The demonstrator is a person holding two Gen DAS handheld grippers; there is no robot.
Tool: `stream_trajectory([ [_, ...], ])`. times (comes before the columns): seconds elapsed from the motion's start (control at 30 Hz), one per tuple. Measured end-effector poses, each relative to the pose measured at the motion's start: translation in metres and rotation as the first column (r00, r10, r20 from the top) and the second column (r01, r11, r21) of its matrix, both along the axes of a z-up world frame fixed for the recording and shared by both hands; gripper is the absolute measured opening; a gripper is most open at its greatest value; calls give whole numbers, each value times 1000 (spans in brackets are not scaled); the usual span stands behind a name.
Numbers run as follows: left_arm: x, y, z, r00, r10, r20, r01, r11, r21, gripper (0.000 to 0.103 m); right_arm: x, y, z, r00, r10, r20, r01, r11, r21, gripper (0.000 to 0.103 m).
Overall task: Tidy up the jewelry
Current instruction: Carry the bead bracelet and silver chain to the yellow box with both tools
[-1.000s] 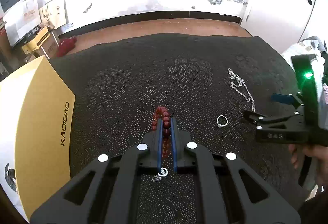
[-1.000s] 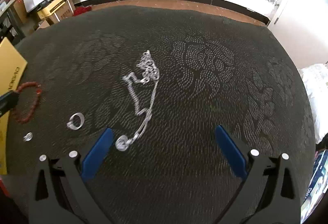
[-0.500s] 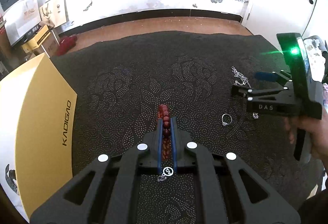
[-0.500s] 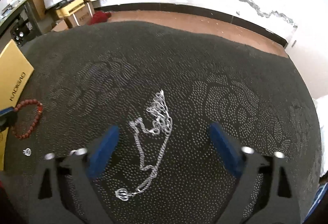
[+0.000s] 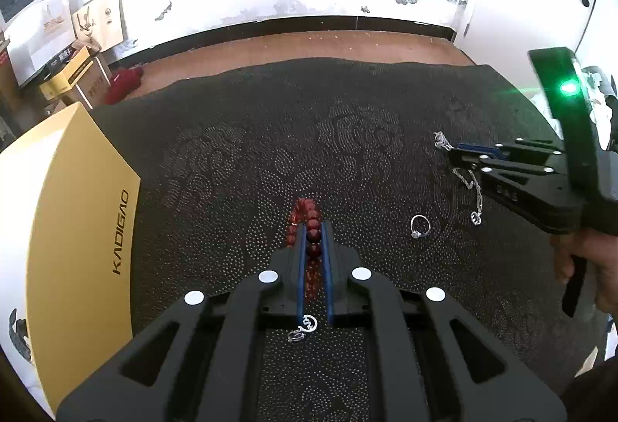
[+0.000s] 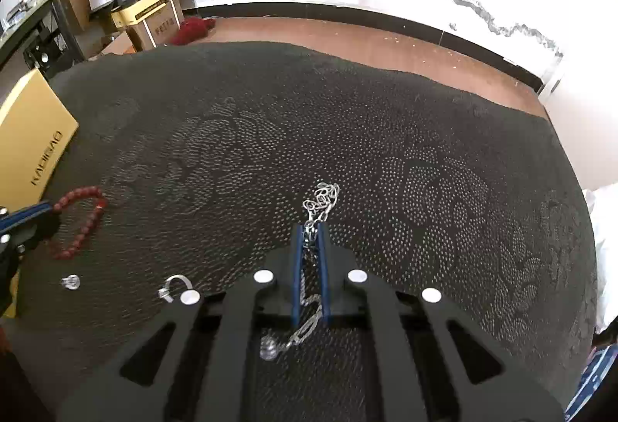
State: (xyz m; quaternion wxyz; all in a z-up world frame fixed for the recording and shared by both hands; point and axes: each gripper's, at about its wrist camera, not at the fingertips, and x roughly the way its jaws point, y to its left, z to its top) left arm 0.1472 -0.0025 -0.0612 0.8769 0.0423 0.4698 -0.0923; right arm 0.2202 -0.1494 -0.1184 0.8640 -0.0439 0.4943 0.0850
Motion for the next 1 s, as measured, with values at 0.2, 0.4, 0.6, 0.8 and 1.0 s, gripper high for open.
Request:
stream_trajectory([
  [0.2,-8,6,16,1000,11,-16,-11,1000,-22,8,-28,2,64,999,-1,52,-3,997,80,8],
  [0.4,-27,25,54,1000,24,-6,-24,999,-30,8,-65,25,137,997,33,68,-39,996,78,8],
  [0.6,-53,52,107,999,41,0,-41,998,-37,8,-102,67,207,990,91,103,-98,993,67,8],
  [0.8,-86,95,167,996,82,28,-80,996,-40,8,-140,134,264,974,168,154,-179,982,65,8],
  [1.0,-123,152,204,987,152,53,-152,988,-10,8,-161,212,292,953,252,168,-265,963,55,8],
])
